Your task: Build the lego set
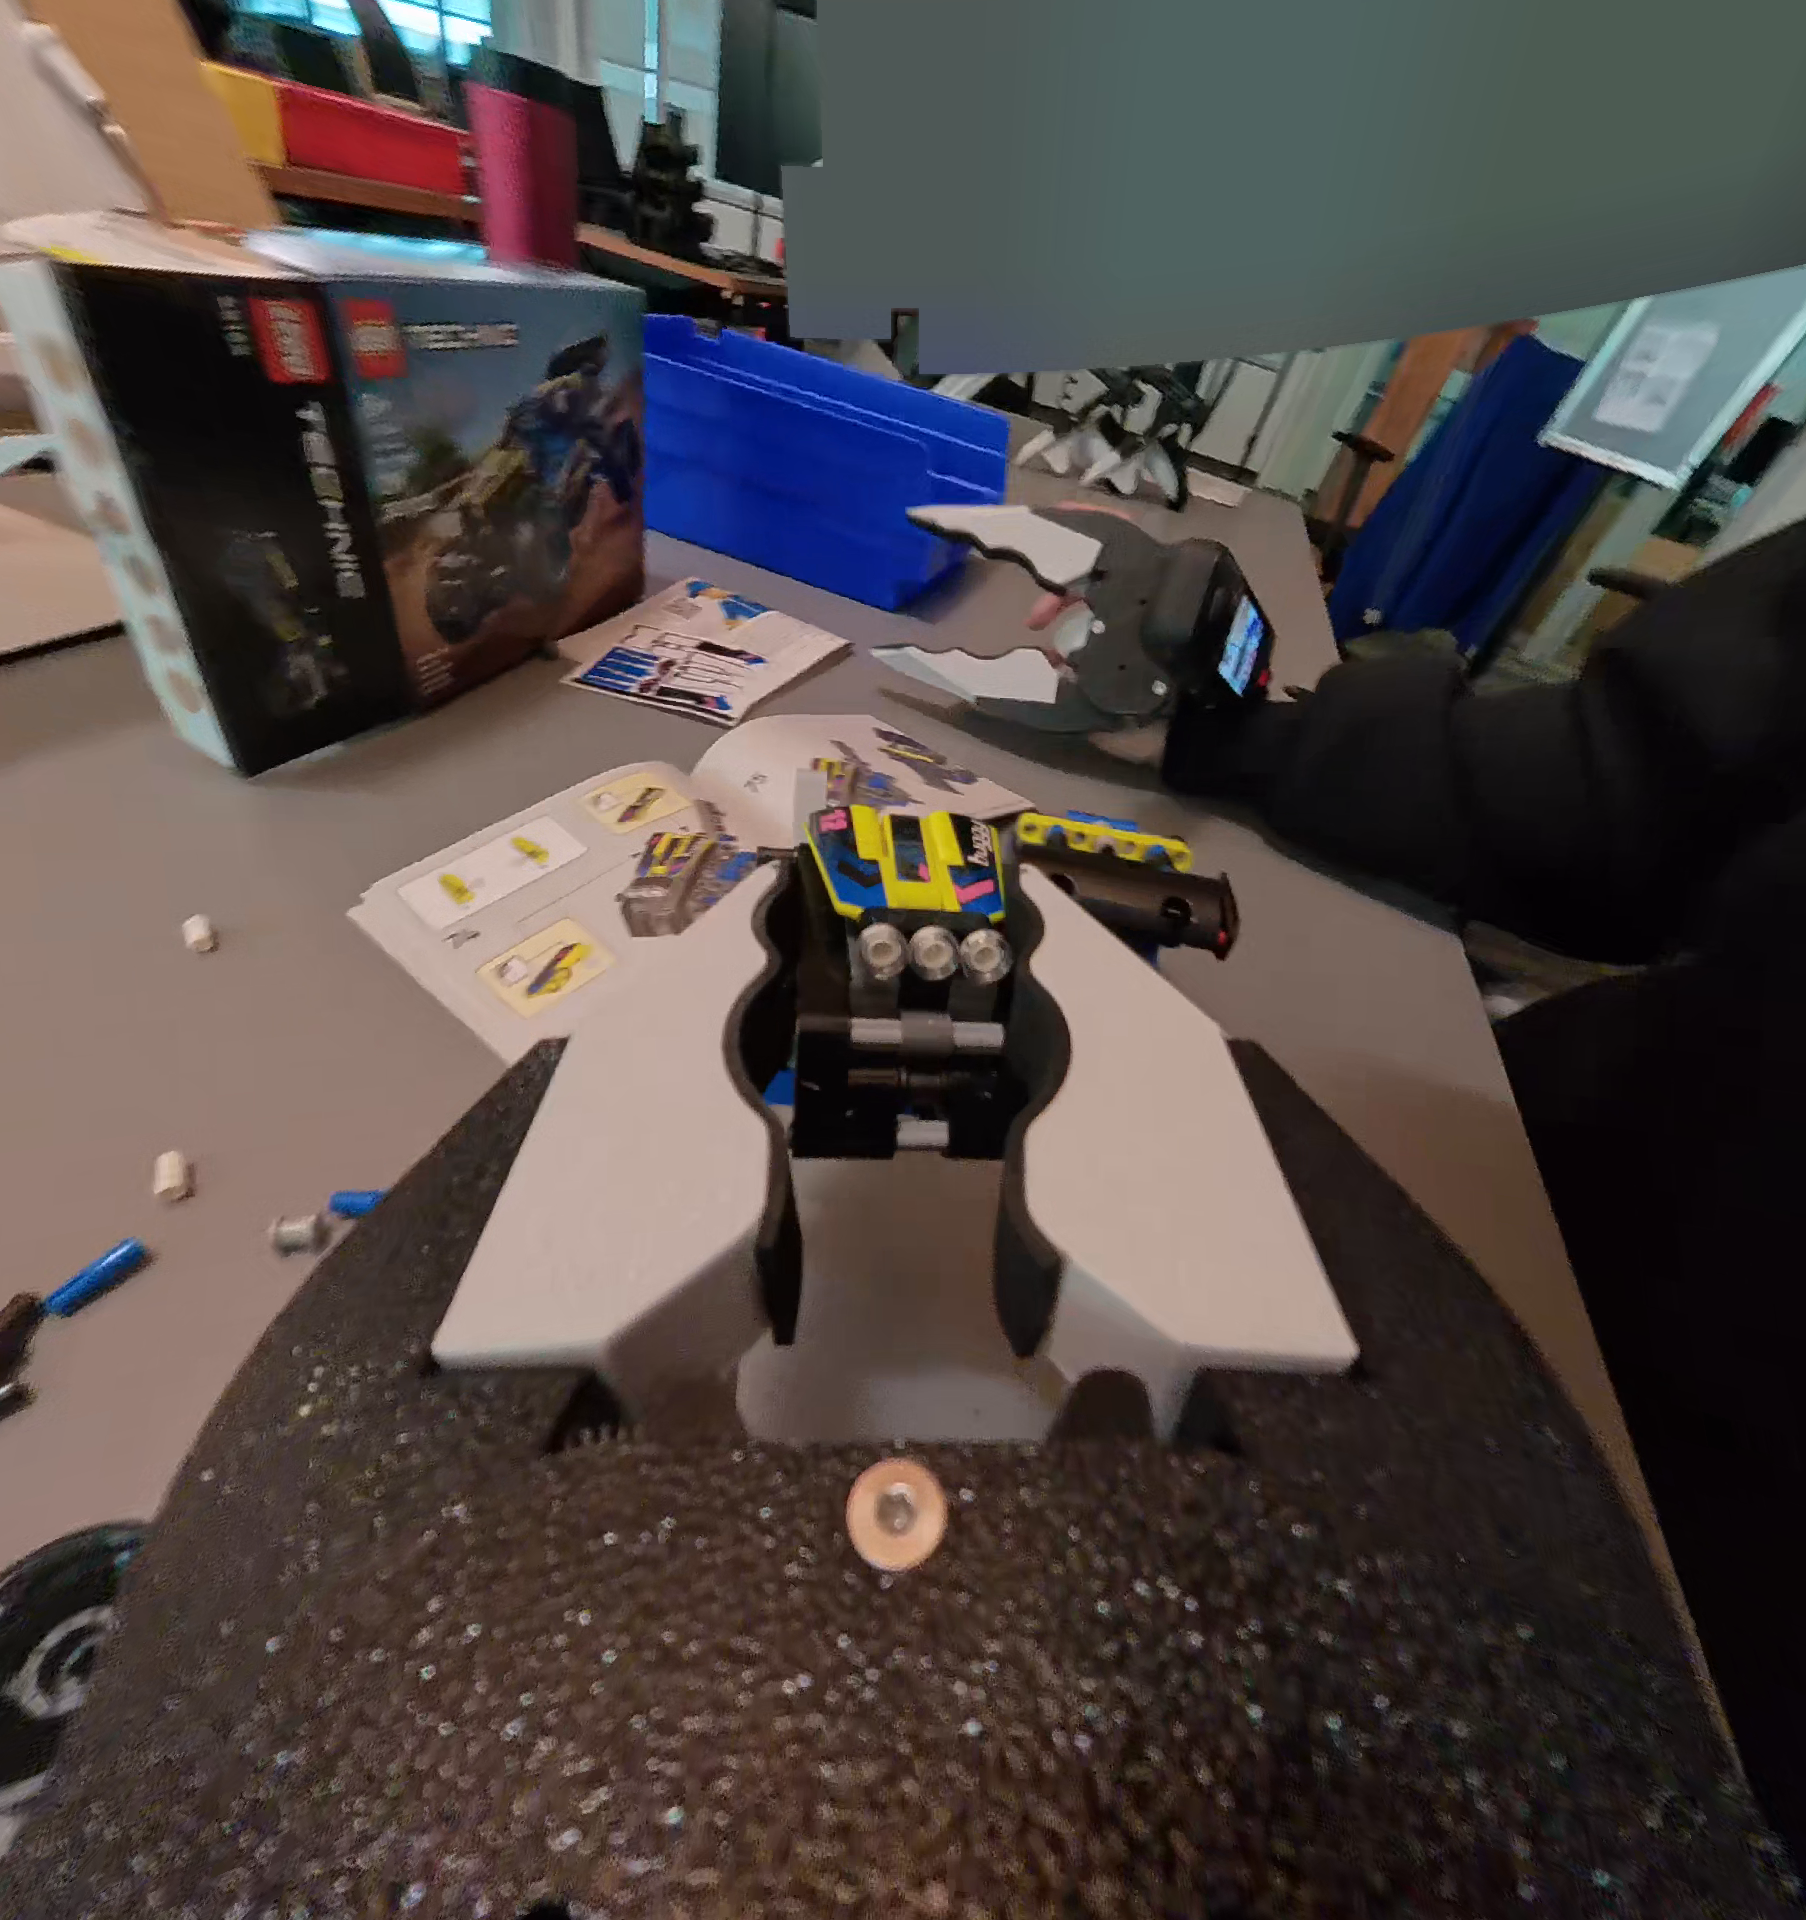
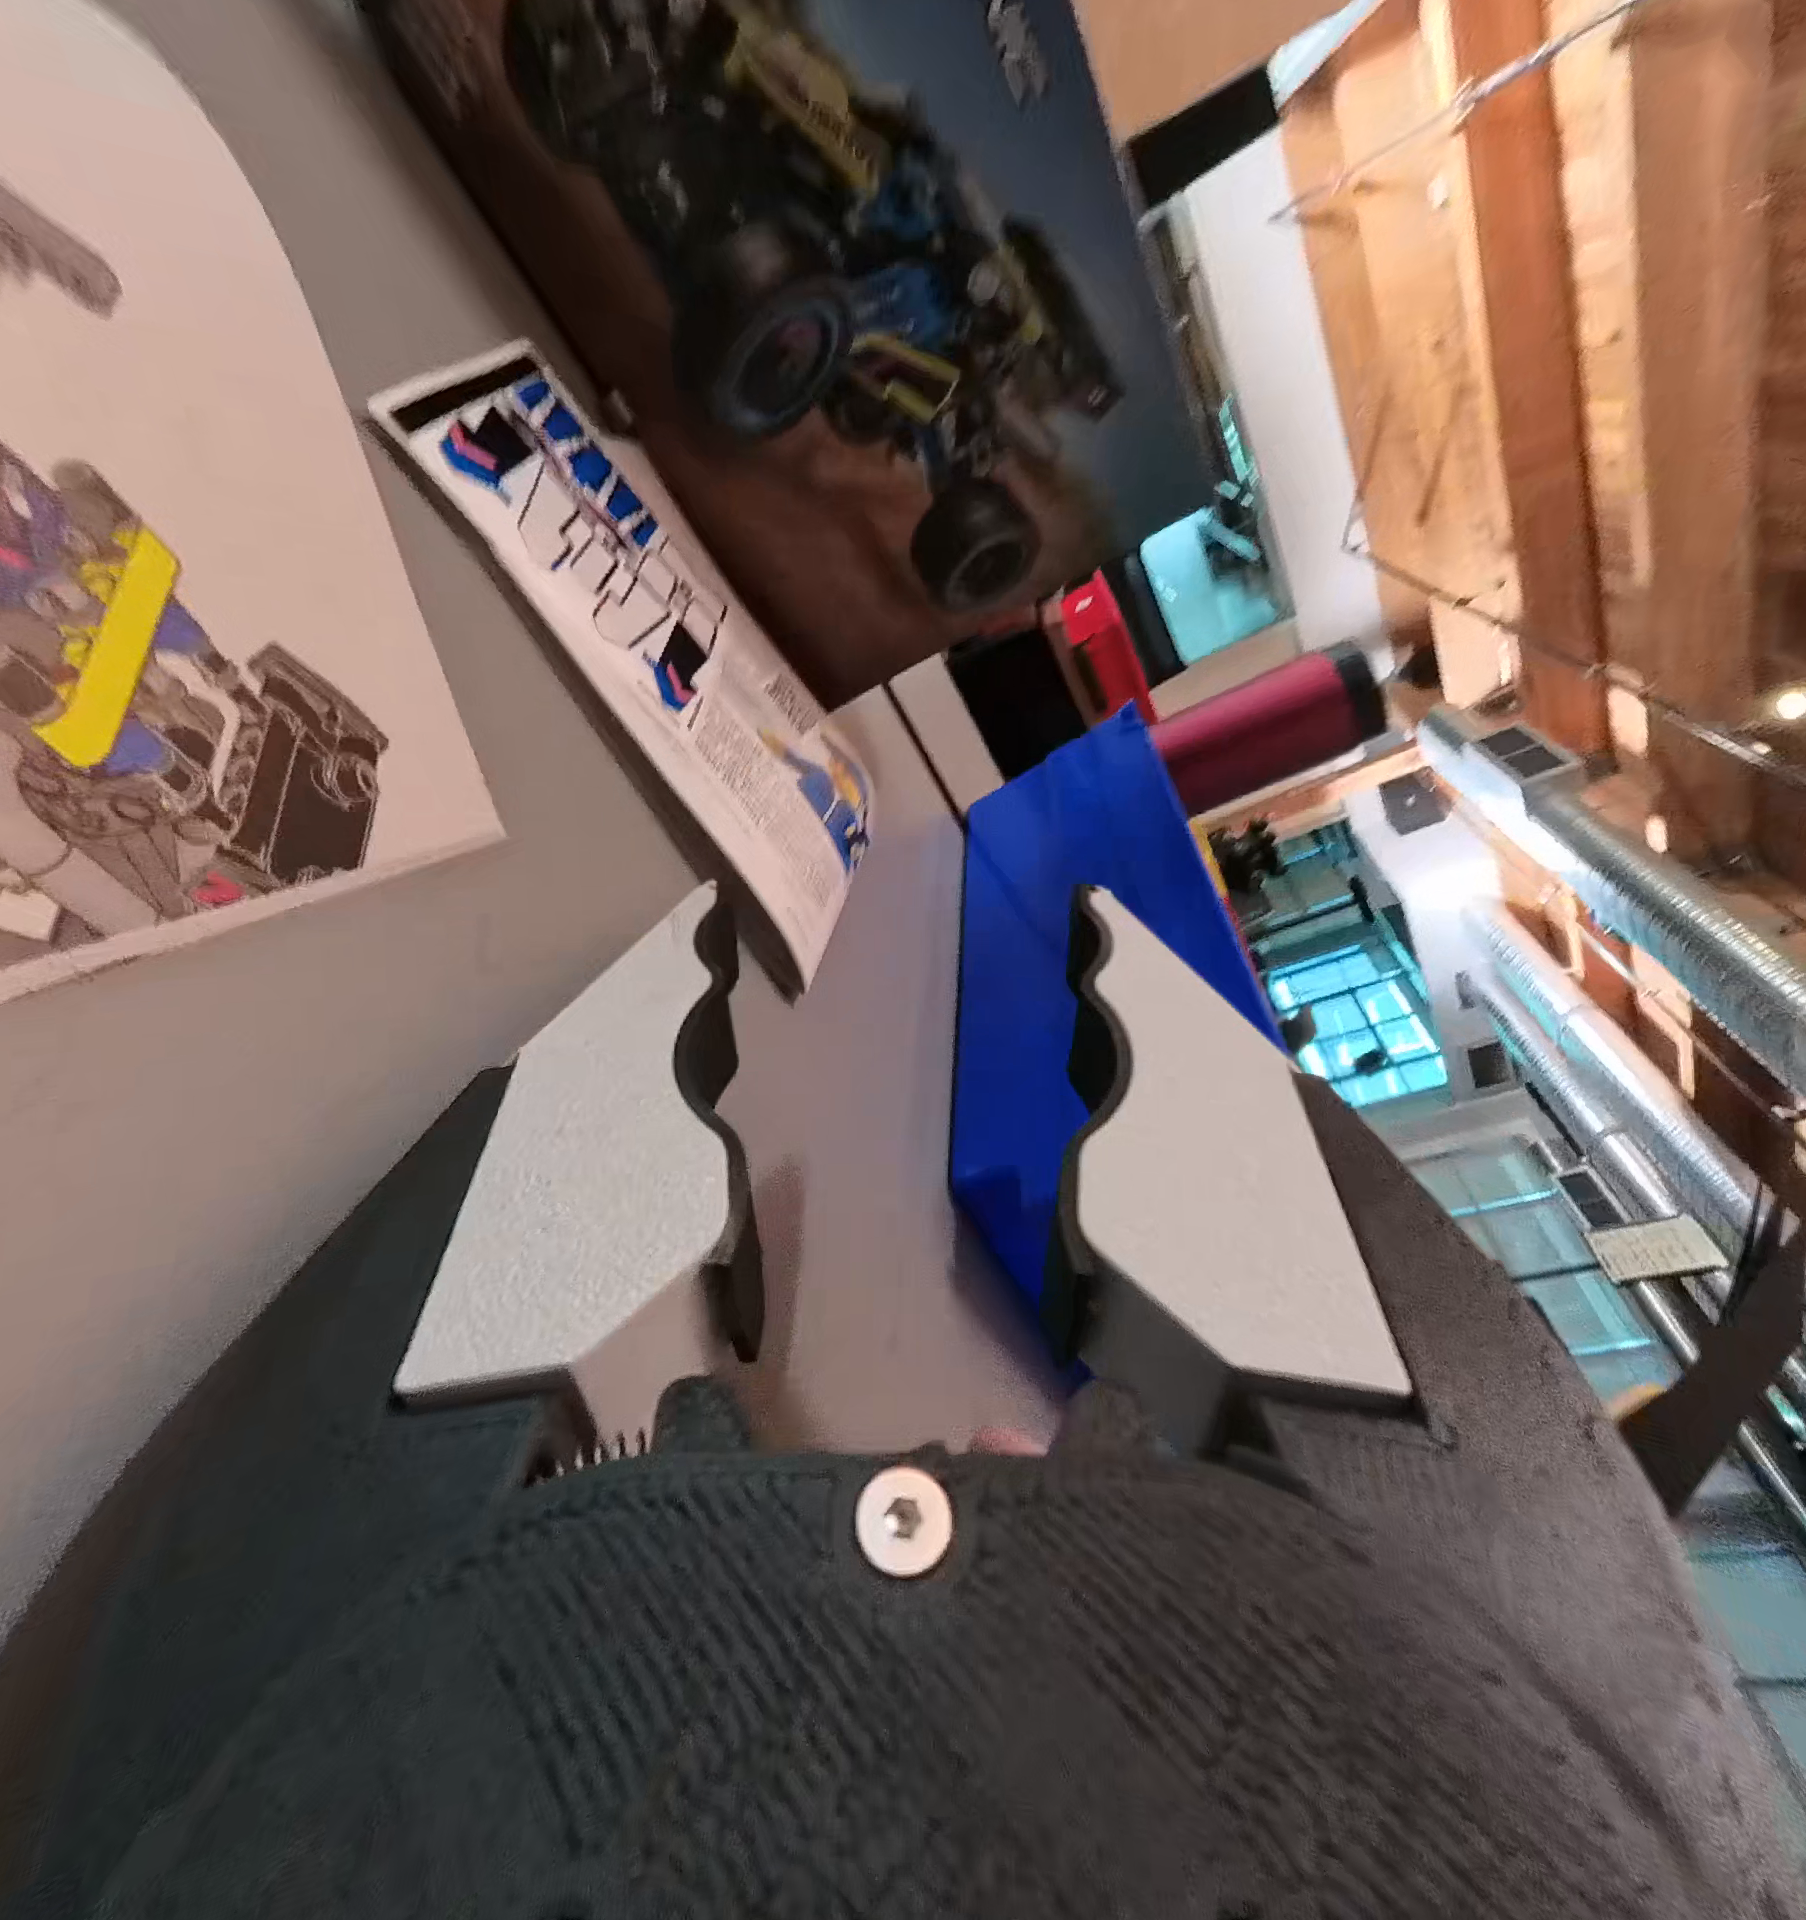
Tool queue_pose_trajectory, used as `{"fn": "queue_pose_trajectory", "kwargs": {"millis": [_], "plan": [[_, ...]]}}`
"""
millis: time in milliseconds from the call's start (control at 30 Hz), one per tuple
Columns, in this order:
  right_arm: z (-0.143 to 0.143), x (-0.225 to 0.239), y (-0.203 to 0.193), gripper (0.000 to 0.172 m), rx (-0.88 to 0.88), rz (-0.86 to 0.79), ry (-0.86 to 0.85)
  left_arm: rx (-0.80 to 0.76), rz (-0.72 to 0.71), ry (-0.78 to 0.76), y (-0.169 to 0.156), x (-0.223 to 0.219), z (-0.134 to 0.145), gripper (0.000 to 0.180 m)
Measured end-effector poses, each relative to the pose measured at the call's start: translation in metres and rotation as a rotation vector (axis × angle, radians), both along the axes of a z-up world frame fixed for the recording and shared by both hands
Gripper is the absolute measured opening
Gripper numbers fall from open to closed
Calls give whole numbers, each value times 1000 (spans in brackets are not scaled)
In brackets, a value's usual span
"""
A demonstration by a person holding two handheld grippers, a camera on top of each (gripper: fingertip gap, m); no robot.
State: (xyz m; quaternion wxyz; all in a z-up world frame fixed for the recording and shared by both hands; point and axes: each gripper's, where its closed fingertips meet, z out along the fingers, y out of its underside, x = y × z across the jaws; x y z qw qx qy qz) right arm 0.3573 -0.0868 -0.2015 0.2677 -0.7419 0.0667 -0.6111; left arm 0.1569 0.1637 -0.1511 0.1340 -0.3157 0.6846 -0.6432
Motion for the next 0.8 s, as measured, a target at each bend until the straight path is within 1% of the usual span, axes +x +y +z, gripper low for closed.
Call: {"fn": "queue_pose_trajectory", "kwargs": {"millis": [33, 100, 200, 267, 333, 367, 467, 533, 600, 667, 733, 800], "plan": [[-4, 2, -2, 63, -26, -16, 13, -9, -2, -1, 1, 1, 1, 35], [-10, 2, -1, 51, -52, -15, 30, -15, -30, -1, -5, -4, 3, 35], [-3, 2, -1, 67, -23, -15, 3, -39, -35, 21, -10, -13, -4, 35], [4, -3, 3, 77, -1, 17, -32, -26, -20, 40, -8, -17, -10, 35], [14, -9, 2, 82, 16, 28, -78, 5, -2, -36, -5, -18, -1, 35], [17, -11, 1, 81, 51, 32, -76, 9, 3, -73, -5, -18, 6, 35], [32, -16, -2, 81, 191, 62, -85, -39, -18, -109, -20, -20, 21, 35], [36, -19, 3, 80, 208, 100, -93, -13, -44, -133, -30, -23, 18, 35], [39, -21, 10, 78, 219, 151, -104, 44, -18, -132, -31, -19, 11, 35], [43, -20, 15, 77, 287, 225, -84, 93, 4, -135, -28, -18, 4, 35], [50, -10, 8, 77, 364, 259, -72, 92, 39, -135, -22, -15, 3, 35], [48, 0, 8, 76, 350, 319, -56, 56, 59, -136, -18, -12, 3, 35]]}}
